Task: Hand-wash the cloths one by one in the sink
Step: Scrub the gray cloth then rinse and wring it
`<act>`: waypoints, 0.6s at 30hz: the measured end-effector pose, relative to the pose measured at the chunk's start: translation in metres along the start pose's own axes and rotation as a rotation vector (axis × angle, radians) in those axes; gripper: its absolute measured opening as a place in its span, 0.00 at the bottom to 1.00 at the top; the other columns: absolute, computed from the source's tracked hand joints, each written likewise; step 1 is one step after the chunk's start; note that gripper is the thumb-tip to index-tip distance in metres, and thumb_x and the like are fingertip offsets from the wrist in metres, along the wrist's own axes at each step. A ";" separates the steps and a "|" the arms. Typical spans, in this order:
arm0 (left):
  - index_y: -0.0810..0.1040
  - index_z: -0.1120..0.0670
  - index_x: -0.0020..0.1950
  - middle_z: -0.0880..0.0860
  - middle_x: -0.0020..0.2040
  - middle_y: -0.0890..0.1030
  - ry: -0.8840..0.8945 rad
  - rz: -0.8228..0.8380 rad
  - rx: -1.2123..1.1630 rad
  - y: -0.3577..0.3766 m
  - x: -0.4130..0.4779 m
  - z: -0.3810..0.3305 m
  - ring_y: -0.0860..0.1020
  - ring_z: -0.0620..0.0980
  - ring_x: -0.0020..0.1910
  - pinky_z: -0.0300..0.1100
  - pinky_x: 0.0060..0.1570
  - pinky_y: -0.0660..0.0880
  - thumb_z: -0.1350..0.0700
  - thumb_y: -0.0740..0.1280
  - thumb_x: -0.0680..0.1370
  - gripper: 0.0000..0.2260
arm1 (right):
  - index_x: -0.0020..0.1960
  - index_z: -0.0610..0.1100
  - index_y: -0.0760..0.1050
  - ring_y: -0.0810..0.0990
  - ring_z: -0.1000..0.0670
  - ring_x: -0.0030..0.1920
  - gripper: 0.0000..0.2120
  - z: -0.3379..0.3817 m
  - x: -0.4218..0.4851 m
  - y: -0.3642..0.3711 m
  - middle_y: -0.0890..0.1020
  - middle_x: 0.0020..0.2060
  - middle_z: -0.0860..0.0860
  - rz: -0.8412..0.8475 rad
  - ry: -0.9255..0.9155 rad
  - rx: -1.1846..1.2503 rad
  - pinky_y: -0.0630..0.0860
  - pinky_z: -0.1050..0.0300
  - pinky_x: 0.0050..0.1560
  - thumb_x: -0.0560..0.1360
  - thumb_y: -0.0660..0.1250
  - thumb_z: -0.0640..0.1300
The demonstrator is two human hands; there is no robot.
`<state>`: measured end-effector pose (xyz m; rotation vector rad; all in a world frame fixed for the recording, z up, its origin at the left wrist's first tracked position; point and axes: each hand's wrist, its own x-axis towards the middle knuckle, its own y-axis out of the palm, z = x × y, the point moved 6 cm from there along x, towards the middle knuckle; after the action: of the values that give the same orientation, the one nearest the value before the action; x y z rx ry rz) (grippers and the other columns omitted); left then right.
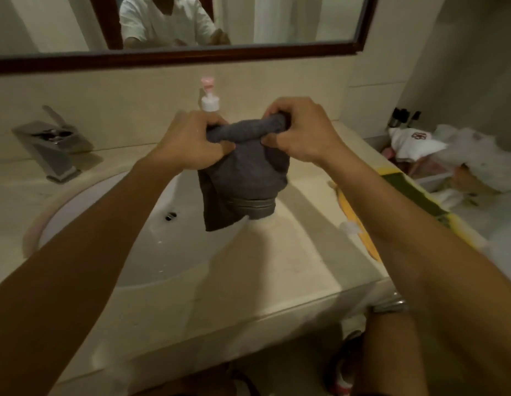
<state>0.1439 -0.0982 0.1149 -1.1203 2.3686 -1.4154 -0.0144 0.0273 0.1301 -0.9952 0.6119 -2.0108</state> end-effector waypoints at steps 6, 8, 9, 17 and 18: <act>0.78 0.48 0.40 0.50 0.42 0.79 0.239 -0.049 0.030 0.034 -0.001 -0.098 0.78 0.50 0.44 0.40 0.40 0.73 0.46 0.67 0.79 0.10 | 0.47 0.54 0.78 0.80 0.55 0.52 0.06 -0.051 -0.028 -0.085 0.80 0.48 0.48 0.067 0.084 0.081 0.81 0.53 0.50 0.75 0.73 0.53; 0.80 0.50 0.39 0.48 0.36 0.80 0.229 0.010 -0.255 0.052 0.004 -0.129 0.79 0.46 0.37 0.38 0.36 0.73 0.47 0.68 0.79 0.11 | 0.49 0.53 0.76 0.83 0.55 0.51 0.05 -0.071 -0.043 -0.116 0.81 0.47 0.53 0.087 0.151 0.236 0.82 0.53 0.46 0.78 0.72 0.51; 0.81 0.51 0.40 0.49 0.37 0.82 0.194 0.053 -0.417 0.063 0.007 -0.142 0.80 0.46 0.36 0.40 0.36 0.75 0.48 0.68 0.79 0.11 | 0.50 0.54 0.76 0.84 0.52 0.51 0.06 -0.082 -0.046 -0.131 0.82 0.47 0.52 0.049 0.177 0.266 0.82 0.51 0.45 0.78 0.73 0.51; 0.81 0.56 0.57 0.58 0.51 0.83 -0.274 0.434 -0.821 0.220 0.030 -0.184 0.82 0.56 0.46 0.41 0.32 0.77 0.45 0.69 0.78 0.16 | 0.66 0.39 0.73 0.79 0.39 0.60 0.23 -0.187 -0.071 -0.164 0.80 0.59 0.41 -0.034 0.436 -0.321 0.76 0.48 0.58 0.80 0.67 0.55; 0.79 0.57 0.59 0.59 0.55 0.82 -0.206 0.363 -0.534 0.236 0.032 -0.175 0.81 0.58 0.50 0.44 0.39 0.79 0.43 0.69 0.77 0.19 | 0.67 0.39 0.72 0.78 0.38 0.61 0.25 -0.207 -0.083 -0.152 0.80 0.61 0.40 0.074 0.509 -0.424 0.74 0.48 0.59 0.81 0.65 0.57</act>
<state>-0.0854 0.0643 0.0248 -0.8122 2.6826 -0.5388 -0.2185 0.1963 0.0811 -0.6676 1.3720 -2.1206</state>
